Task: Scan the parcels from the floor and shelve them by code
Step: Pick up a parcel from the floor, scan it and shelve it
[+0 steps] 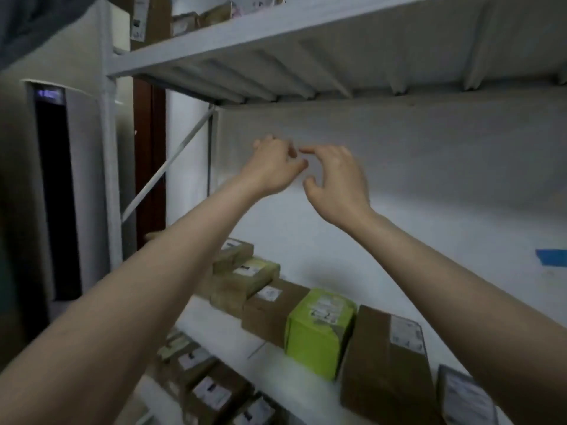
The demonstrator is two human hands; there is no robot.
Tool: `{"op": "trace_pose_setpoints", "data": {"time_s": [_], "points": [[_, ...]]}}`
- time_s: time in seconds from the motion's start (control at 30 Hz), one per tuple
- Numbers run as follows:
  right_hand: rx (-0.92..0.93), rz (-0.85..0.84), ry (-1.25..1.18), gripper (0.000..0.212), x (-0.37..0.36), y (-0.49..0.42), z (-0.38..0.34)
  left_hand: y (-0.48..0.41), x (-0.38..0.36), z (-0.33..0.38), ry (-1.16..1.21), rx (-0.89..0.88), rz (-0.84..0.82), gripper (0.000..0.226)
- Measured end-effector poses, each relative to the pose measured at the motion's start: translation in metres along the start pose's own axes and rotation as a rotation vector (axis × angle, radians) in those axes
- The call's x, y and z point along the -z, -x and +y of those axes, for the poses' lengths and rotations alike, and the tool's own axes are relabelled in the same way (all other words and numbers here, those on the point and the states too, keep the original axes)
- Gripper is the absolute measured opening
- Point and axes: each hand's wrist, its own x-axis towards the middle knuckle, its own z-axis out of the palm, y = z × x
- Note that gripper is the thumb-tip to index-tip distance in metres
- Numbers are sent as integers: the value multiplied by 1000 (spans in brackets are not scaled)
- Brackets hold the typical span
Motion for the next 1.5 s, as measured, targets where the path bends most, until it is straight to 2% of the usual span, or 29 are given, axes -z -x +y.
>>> {"op": "trace_pose_setpoints", "data": {"time_s": [0.13,0.27,0.37,0.43,0.6,0.73,0.9,1.03,1.13,1.2,1.5], "points": [[-26,-227,-147,47,-57,95,-13,96,-33,-54,-43,161,-247,41],[-89,-471,-259,50,-114,174,-45,185,-48,-101,-42,325,-481,67],[-150,-627,-306,52,-151,222,-76,244,-57,-147,-75,489,-599,42],[-182,-707,-349,50,-176,248,-99,281,-57,-178,-83,542,-644,34],[-325,-875,-408,50,-244,308,-158,378,-44,-268,-130,719,-735,39],[-467,-1040,-411,50,-290,362,-207,450,-31,-343,-146,856,-872,31],[-701,-1157,-364,49,-342,433,-243,513,-37,-420,-140,926,-947,24],[-851,-1248,-344,47,-378,475,-243,539,-65,-467,-127,1006,-973,19],[-940,-1251,-296,55,-404,501,-235,547,-105,-497,-105,1063,-967,38],[-948,-1207,-277,53,-429,517,-225,544,-135,-514,-99,1067,-970,44],[-902,-1366,-210,54,-590,549,-169,532,-263,-609,-60,1082,-1004,48]]}}
